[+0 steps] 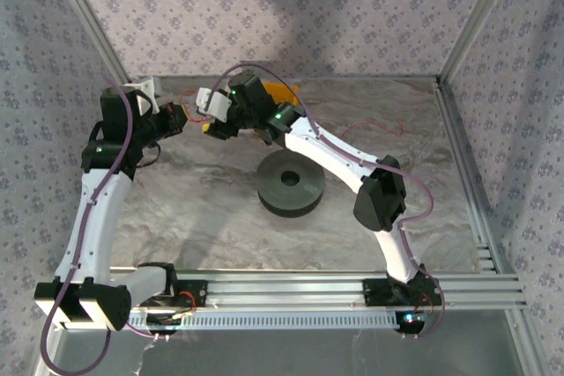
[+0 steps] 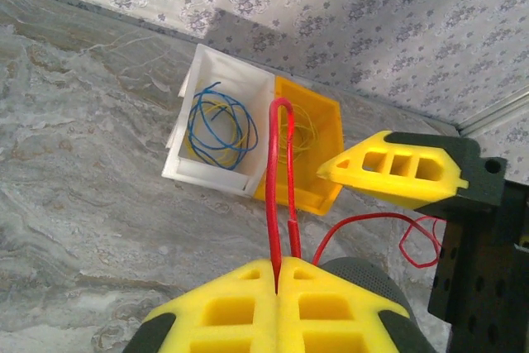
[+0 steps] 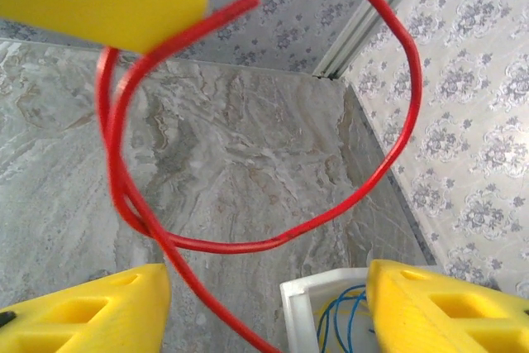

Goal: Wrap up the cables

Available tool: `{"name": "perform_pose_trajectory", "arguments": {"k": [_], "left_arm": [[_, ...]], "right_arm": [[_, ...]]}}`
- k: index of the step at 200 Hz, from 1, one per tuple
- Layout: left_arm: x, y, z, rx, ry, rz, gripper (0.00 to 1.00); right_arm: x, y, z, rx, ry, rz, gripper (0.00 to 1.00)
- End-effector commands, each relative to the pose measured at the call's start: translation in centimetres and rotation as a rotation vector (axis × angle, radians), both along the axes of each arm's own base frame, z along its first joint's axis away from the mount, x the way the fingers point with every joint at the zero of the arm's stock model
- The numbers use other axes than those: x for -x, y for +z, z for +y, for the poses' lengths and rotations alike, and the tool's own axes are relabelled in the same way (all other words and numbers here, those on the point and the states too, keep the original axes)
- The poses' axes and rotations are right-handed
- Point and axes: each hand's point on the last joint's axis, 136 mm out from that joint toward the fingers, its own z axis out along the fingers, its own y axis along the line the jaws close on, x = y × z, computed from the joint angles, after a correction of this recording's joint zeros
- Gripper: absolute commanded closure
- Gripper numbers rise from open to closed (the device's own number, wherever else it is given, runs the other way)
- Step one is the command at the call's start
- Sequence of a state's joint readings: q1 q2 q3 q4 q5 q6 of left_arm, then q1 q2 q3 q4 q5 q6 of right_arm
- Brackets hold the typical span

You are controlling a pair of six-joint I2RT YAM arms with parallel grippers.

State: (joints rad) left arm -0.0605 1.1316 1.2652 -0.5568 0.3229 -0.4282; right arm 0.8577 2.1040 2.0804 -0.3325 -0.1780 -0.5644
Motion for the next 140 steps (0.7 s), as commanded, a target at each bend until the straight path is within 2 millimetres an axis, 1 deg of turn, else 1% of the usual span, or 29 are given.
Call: {"name": "perform_pose_trajectory", "arguments": {"k": [1, 21, 40, 46, 63, 70, 76, 86, 115, 140], "left_arm": [[0.2, 2.3, -0.6, 0.015, -0.031, -0.062, 1.0], [0.2, 2.6, -0.7, 0.024, -0.034, -0.071, 1.0], [0.2, 2.9, -0.8, 0.038, -0.039, -0.08, 1.0], [0.2, 3.0, -0.9, 0.041, -0.041, -0.083, 1.0], [0.2, 3.1, -0.8, 0.048, -0.038, -0.085, 1.0], [0.2, 3.1, -0.7, 0.049, -0.036, -0.088, 1.0], [0.2, 3.0, -0.7, 0.052, -0.036, -0.086, 1.0], [0.2, 3.0, -0.6, 0.059, -0.032, -0.086, 1.0], [0.3, 3.0, 0.4, 0.062, 0.008, -0.094, 1.0], [0.3, 2.5, 2.2, 0.049, 0.088, -0.084, 1.0]], "right_arm": [[-0.6, -0.9, 0.5, -0.002, -0.015, 0.029, 0.39], [-0.7, -1.4, 0.7, -0.003, -0.014, 0.045, 0.46], [-0.8, -1.6, 0.8, -0.004, -0.015, 0.055, 0.56], [-0.8, -1.7, 0.8, -0.005, -0.014, 0.057, 0.61], [-0.9, -1.8, 0.8, -0.004, -0.02, 0.058, 0.8], [-0.9, -1.7, 0.8, -0.003, -0.024, 0.057, 0.86], [-1.0, -1.7, 0.7, -0.002, -0.028, 0.053, 0.9], [-1.1, -1.6, 0.5, 0.0, -0.036, 0.05, 1.0], [-1.5, -1.6, 0.1, 0.01, -0.056, 0.043, 1.0], [-1.8, -1.5, -0.6, 0.018, -0.074, 0.04, 1.0]]}}
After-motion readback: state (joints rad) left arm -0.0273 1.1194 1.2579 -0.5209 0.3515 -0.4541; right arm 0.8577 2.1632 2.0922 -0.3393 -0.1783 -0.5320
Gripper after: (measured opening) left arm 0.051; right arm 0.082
